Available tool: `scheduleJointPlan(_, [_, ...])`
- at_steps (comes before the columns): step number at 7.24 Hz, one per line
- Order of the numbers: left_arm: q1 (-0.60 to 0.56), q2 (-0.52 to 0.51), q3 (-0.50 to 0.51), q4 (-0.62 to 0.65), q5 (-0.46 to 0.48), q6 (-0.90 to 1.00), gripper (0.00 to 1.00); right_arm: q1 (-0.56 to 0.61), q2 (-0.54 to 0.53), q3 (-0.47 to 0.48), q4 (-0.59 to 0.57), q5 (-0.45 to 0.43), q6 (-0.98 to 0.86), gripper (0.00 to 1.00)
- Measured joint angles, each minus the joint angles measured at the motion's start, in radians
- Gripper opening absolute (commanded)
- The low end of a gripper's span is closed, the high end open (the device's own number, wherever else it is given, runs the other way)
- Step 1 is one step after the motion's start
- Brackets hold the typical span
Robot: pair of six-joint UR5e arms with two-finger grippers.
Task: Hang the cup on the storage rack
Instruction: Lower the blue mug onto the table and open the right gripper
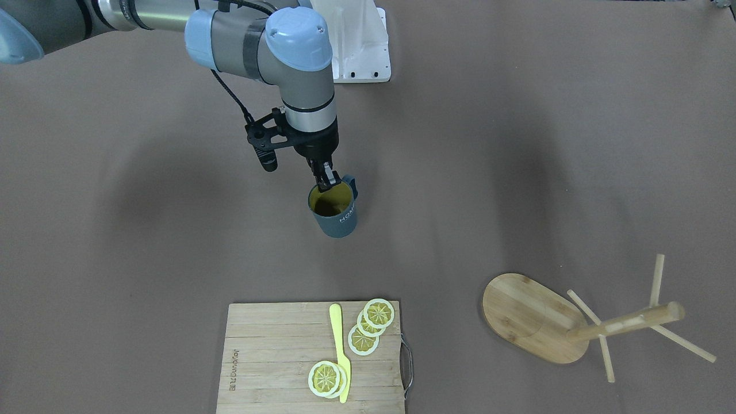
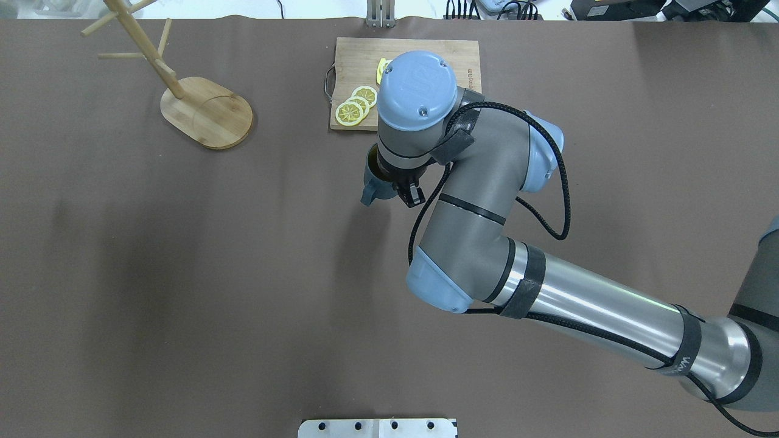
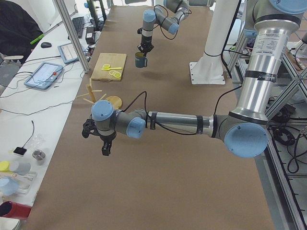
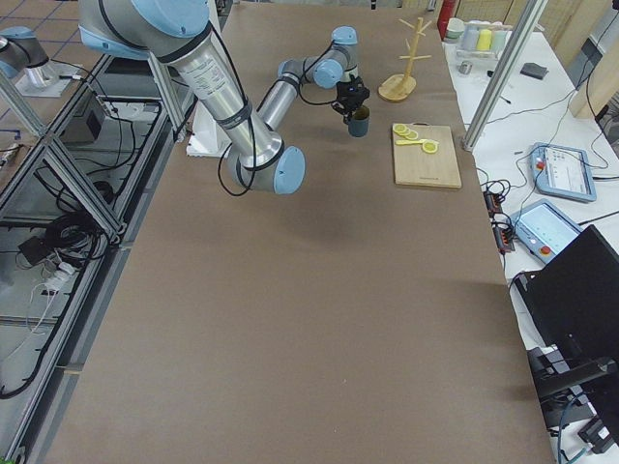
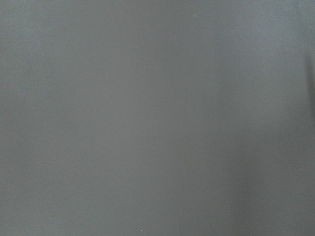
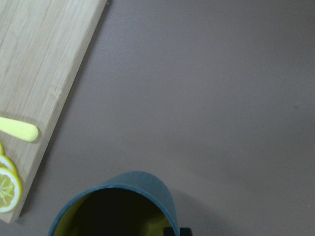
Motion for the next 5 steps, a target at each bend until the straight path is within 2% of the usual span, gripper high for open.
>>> scheduleJointPlan(2, [0.0,0.002,0.0,-0.005,0.0,0.0,0.98,-0.041,0.054,-0.068,-0.02,-0.019,0.15,0.0])
scheduleJointPlan(5, [0.0,0.004,0.0,-0.007,0.0,0.0,0.98,-0.093,0.093,-0.086,-0.05,-0.053,0.18,0.0])
